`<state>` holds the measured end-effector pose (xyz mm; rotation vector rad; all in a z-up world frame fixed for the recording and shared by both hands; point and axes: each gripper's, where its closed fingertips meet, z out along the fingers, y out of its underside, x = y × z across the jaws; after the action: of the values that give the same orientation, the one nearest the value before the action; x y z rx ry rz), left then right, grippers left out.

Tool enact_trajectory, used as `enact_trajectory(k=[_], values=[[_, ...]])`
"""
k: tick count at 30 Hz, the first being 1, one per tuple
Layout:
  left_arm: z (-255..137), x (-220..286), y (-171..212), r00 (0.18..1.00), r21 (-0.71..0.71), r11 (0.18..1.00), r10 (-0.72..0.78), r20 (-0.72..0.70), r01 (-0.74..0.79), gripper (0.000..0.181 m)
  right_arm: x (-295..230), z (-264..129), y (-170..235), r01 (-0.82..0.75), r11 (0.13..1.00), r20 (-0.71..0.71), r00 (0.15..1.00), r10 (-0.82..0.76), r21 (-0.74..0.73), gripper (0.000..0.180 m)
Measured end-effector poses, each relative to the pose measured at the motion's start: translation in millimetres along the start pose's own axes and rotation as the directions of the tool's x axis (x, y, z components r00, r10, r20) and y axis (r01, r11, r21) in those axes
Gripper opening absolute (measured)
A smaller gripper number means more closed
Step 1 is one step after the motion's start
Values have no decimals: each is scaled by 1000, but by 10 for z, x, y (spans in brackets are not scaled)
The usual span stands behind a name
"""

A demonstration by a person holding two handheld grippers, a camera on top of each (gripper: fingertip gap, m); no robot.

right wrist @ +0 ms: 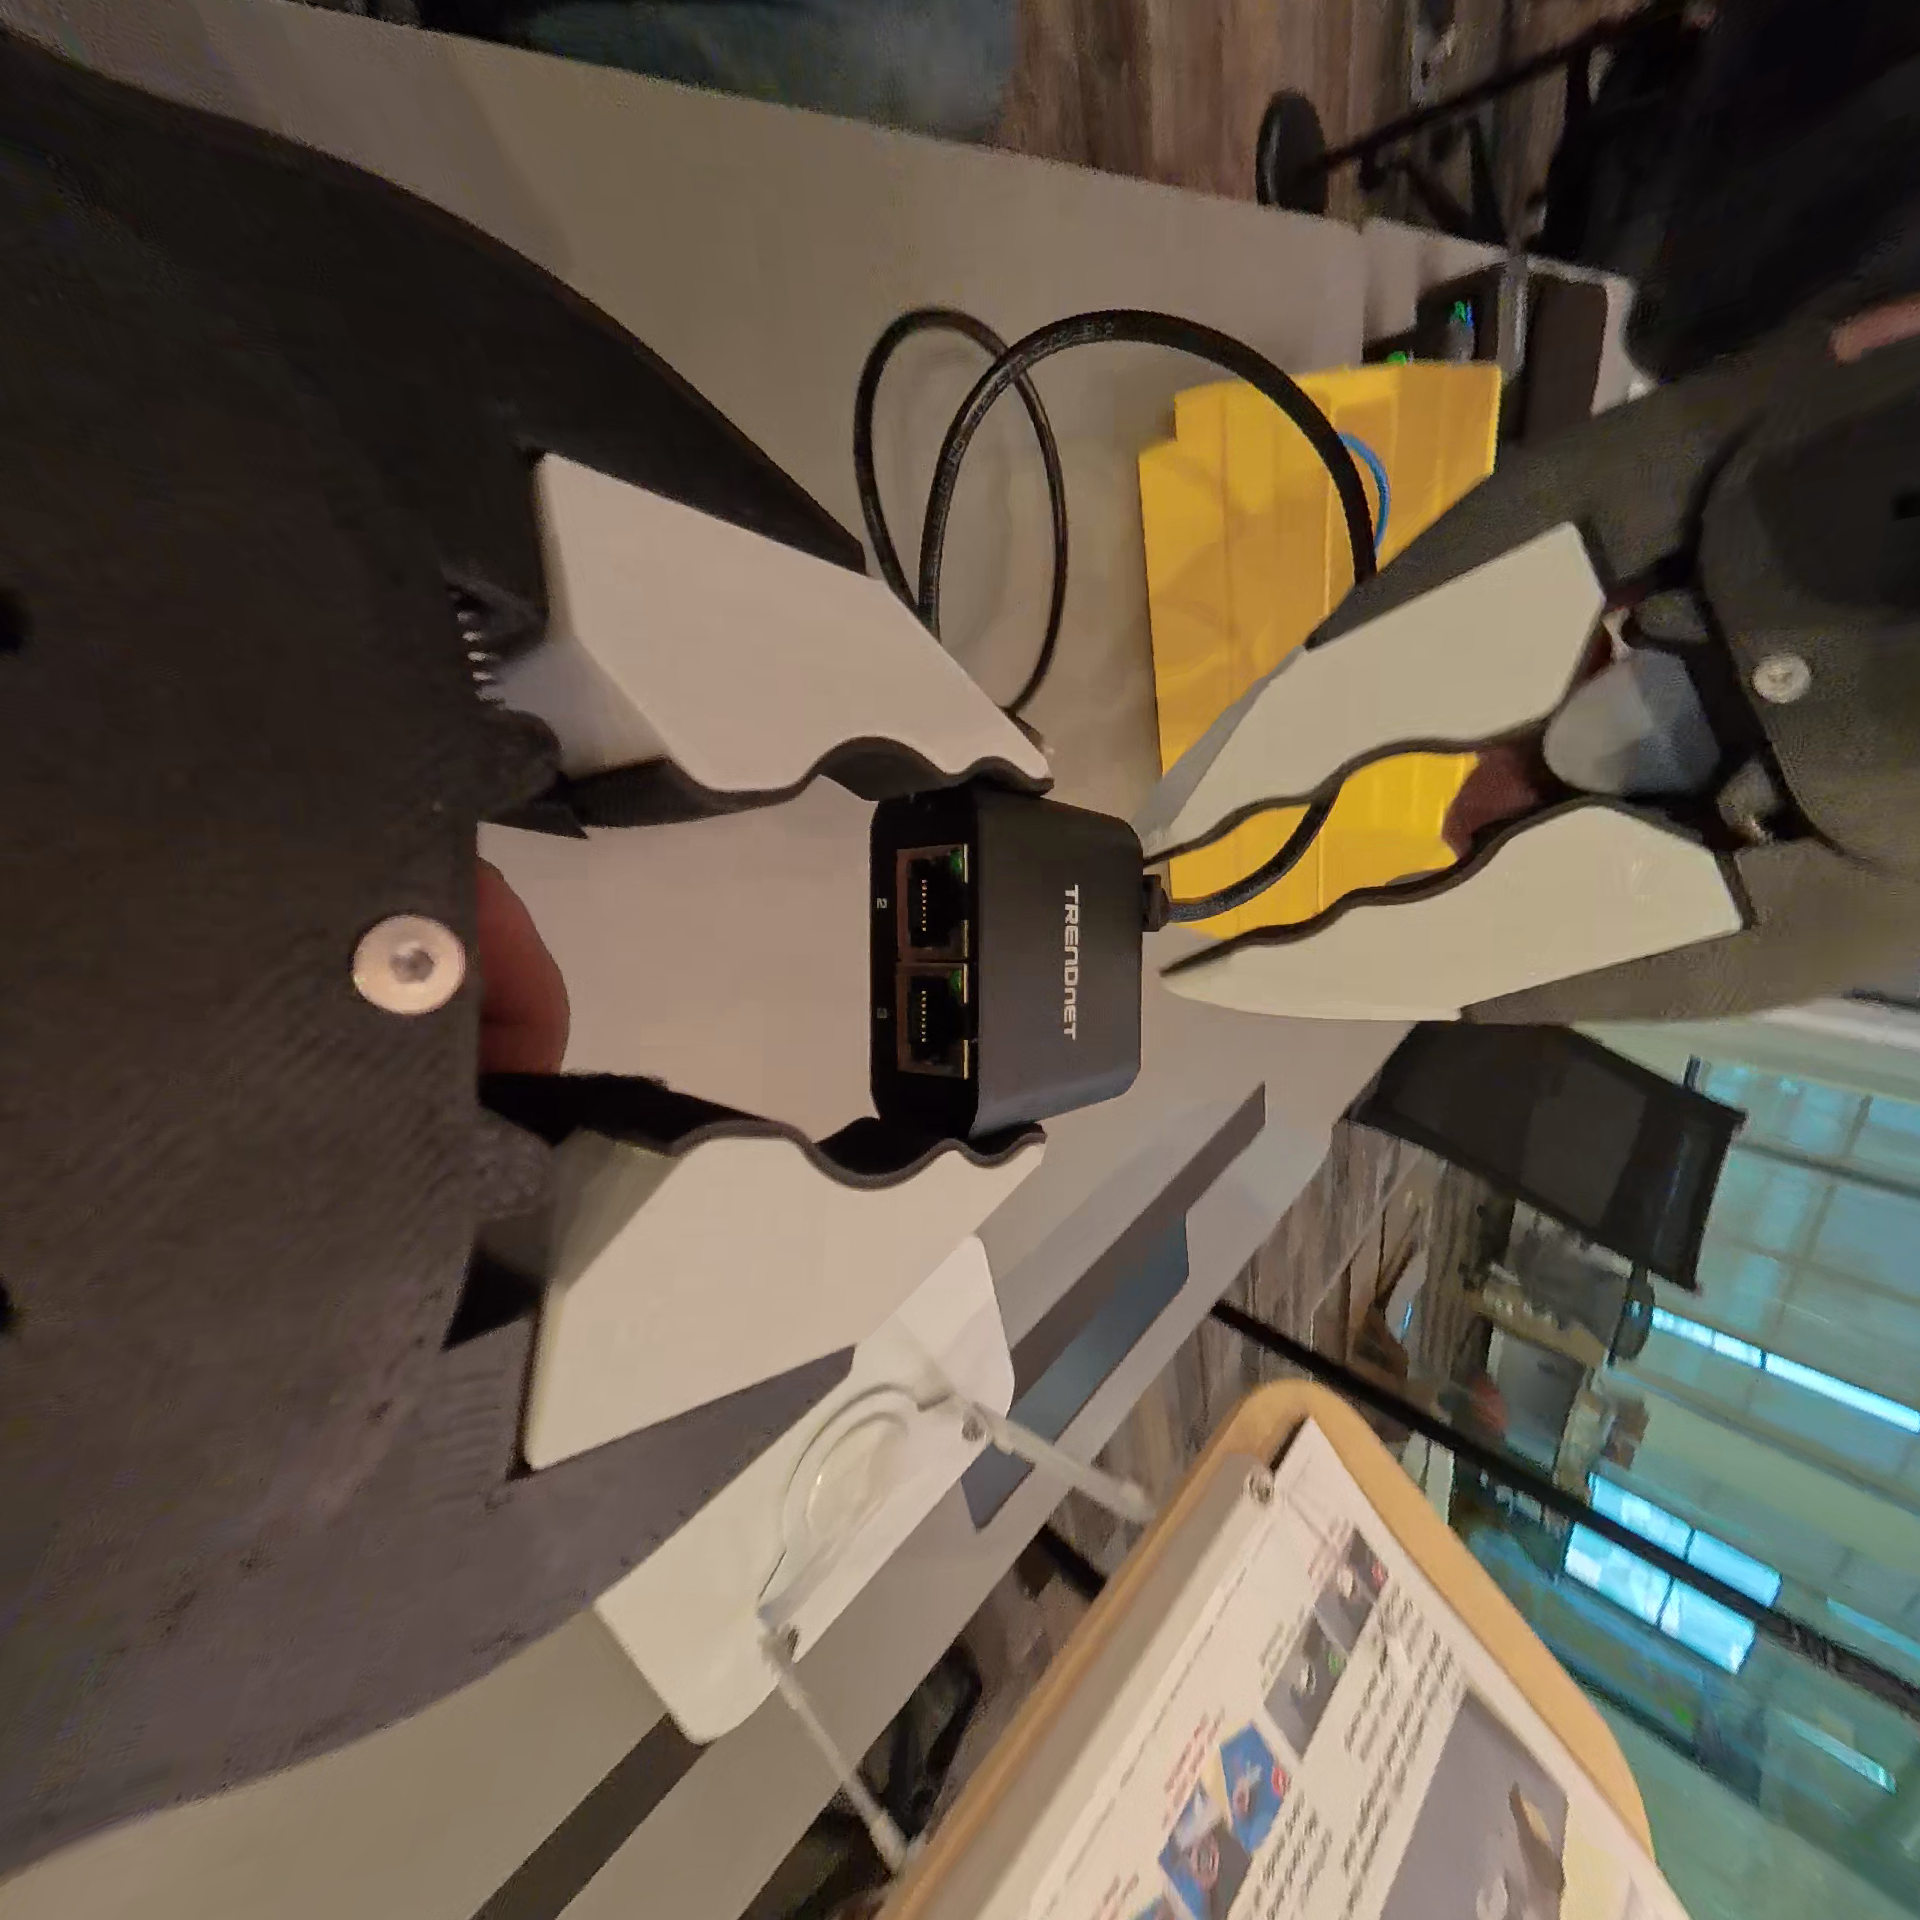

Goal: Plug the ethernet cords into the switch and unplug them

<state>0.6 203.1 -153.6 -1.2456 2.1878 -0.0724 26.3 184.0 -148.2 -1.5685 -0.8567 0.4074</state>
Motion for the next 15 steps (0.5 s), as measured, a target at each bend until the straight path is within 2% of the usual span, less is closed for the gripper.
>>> enact_trajectory(k=[1,3,5,7,9,11,14,15], values=[[-28,-67,-12,998,34,999,-24,66,22,25,58,-21,-21,-6,1000,-40,999,6,-3,61],[-116,-62,-59,991,110,992,-76,106,65,28,153,-62,-36,5,1000,-116,993,-7,-23,60],[-202,-22,-162,976,203,965,-190,103,167,26,198,-91,-60,53,998,-180,982,-60,-40,61],[-233,-21,-186,931,276,905,-356,75,324,24,211,-93,-108,126,991,-238,962,-132,-41,61],[-209,52,-214,825,343,758,-554,-112,555,25,177,-79,-166,181,983,-274,945,-180,-24,61],[-208,77,-230,647,375,533,-689,-327,758,33,139,-65,-198,236,971,-306,923,-234,-30,61],[-304,54,-353,452,393,260,-702,-550,882,37,60,-61,-285,287,958,-338,902,-269,6,61],[-361,94,-456,412,374,207,-657,-631,904,35,65,-71,-310,303,953,-363,889,-278,12,61]])
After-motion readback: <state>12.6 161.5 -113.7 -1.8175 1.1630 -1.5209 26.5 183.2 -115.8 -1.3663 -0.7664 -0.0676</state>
